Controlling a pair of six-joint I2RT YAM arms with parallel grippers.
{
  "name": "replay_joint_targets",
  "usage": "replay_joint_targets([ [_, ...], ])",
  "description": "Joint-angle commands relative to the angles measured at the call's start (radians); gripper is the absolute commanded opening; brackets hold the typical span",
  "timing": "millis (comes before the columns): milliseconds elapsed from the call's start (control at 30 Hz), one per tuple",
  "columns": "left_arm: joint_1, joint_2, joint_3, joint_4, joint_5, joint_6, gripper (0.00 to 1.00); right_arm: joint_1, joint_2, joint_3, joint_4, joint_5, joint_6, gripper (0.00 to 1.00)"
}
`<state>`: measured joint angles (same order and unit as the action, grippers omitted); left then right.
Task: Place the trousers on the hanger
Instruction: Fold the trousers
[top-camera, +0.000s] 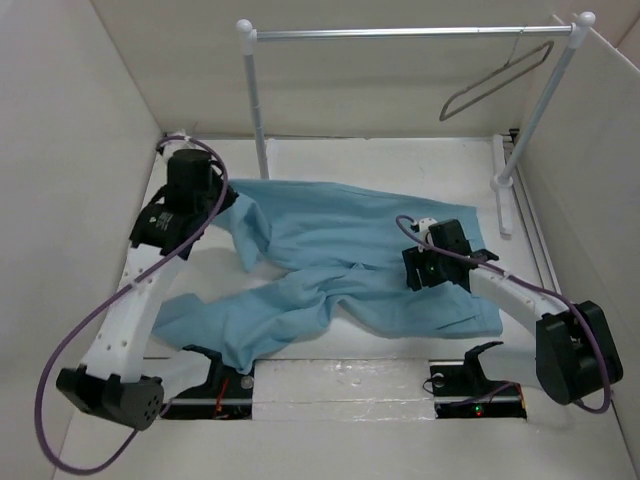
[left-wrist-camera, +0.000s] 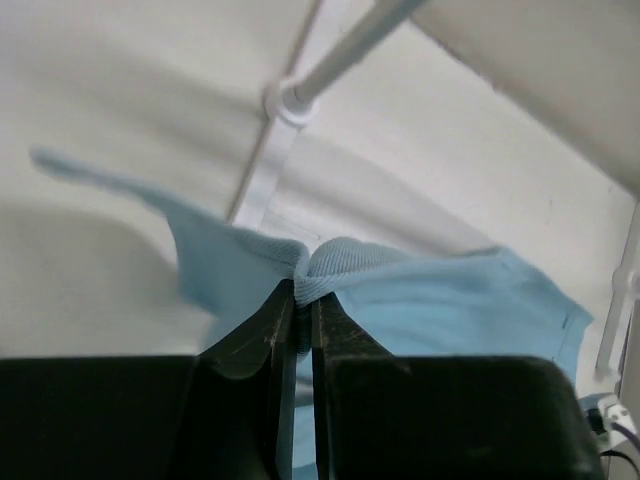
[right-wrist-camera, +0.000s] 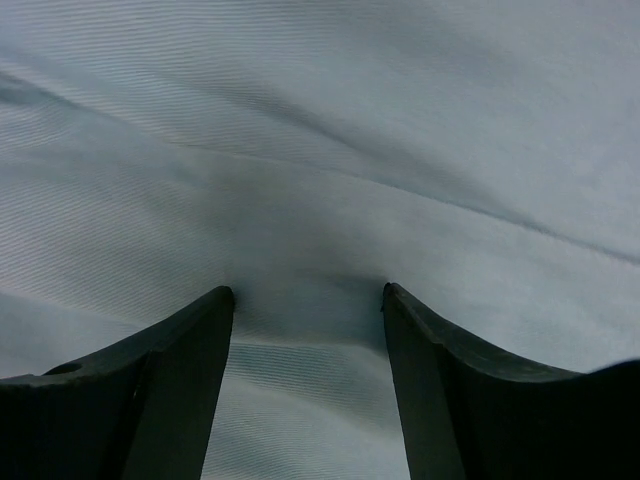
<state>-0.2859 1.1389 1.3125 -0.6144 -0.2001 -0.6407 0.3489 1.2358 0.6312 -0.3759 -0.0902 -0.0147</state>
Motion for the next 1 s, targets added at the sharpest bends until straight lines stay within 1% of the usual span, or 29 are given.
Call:
replay_joint_targets([
  [0,0.008,-0.024,0.108,-0.232,-0.191,0.032,0.0,-0.025,0.019,0.005,0.084,-0.049,-0.014,0.67],
  [33,0.008,-0.018,0.152,-0.252,-0.215,0.041,0.0,-0.042,0.022,0.007,0.089,-0.052,-0.016,0.69],
  [67,0.008,0.008,0.168,-0.264,-0.272,0.055,0.0,-0.06,0.024,-0.001,0.092,-0.055,-0.021,0.69],
  [133,0.008,0.054,0.188,-0.281,-0.333,0.093,0.0,-0.07,0.028,-0.011,0.107,-0.071,-0.024,0.7],
  [167,0.008,0.105,0.183,-0.269,-0.401,0.104,0.0,-0.085,0.03,-0.014,0.111,-0.077,-0.027,0.71],
  [200,0.02,0.131,0.176,-0.218,-0.409,0.122,0.0,-0.099,0.028,-0.019,0.112,-0.082,-0.028,0.71],
  [233,0.065,0.166,0.185,-0.194,-0.388,0.159,0.0,-0.099,0.027,-0.019,0.109,-0.091,-0.03,0.71],
  [267,0.077,0.239,0.191,-0.164,-0.357,0.17,0.0,-0.108,0.013,-0.018,0.104,-0.091,-0.036,0.71],
  [300,0.099,0.322,0.22,-0.112,-0.36,0.189,0.0,-0.117,-0.016,-0.016,0.089,-0.082,-0.04,0.72],
  [333,0.099,0.37,0.243,-0.096,-0.366,0.193,0.0,-0.117,-0.033,-0.015,0.081,-0.076,-0.042,0.72],
  [400,0.113,0.473,0.301,-0.079,-0.409,0.199,0.0,-0.149,-0.07,-0.011,0.062,-0.063,-0.05,0.72],
  [433,0.128,0.53,0.367,-0.082,-0.427,0.203,0.0,-0.16,-0.084,-0.007,0.04,-0.046,-0.053,0.72],
  [467,0.143,0.638,0.405,-0.096,-0.427,0.205,0.02,-0.174,-0.114,-0.004,0.032,-0.04,-0.063,0.73],
  [500,0.143,0.685,0.447,-0.143,-0.424,0.2,0.11,-0.189,-0.127,-0.002,0.026,-0.027,-0.068,0.74],
  [533,0.143,0.728,0.523,-0.169,-0.418,0.193,0.23,-0.232,-0.134,0.007,0.016,-0.025,-0.073,0.76],
  [567,0.152,0.77,0.546,-0.194,-0.385,0.185,0.44,-0.257,-0.14,0.015,0.012,-0.029,-0.083,0.77],
  [600,0.152,0.762,0.548,-0.188,-0.365,0.185,0.54,-0.278,-0.145,0.022,0.015,-0.029,-0.085,0.78],
  [633,0.14,0.736,0.498,-0.159,-0.348,0.19,0.61,-0.318,-0.142,0.033,0.038,-0.028,-0.087,0.8],
  [667,0.14,0.661,0.461,-0.124,-0.338,0.199,0.73,-0.333,-0.131,0.05,0.066,-0.025,-0.09,0.81],
  [700,0.152,0.621,0.424,-0.069,-0.323,0.211,0.74,-0.347,-0.086,0.064,0.09,-0.013,-0.093,0.82],
  [733,0.162,0.581,0.36,-0.05,-0.297,0.208,0.75,-0.366,-0.055,0.083,0.121,0.009,-0.094,0.85],
  [767,0.175,0.515,0.337,-0.036,-0.277,0.208,0.76,-0.405,-0.015,0.12,0.143,0.0,-0.105,0.87],
  [800,0.186,0.487,0.308,-0.028,-0.272,0.194,0.76,-0.422,0.026,0.133,0.181,-0.014,-0.108,0.89],
  [833,0.198,0.463,0.251,-0.024,-0.271,0.185,0.76,-0.444,0.107,0.148,0.236,-0.043,-0.105,0.91],
  [900,0.214,0.397,0.176,0.014,-0.271,0.171,0.76,-0.499,0.181,0.185,0.308,-0.097,-0.097,0.94],
  [933,0.249,0.375,0.093,0.033,-0.256,0.144,0.78,-0.513,0.253,0.202,0.348,-0.142,-0.091,0.95],
  [967,0.275,0.345,0.058,0.05,-0.221,0.135,0.79,-0.524,0.286,0.222,0.348,-0.154,-0.081,0.95],
])
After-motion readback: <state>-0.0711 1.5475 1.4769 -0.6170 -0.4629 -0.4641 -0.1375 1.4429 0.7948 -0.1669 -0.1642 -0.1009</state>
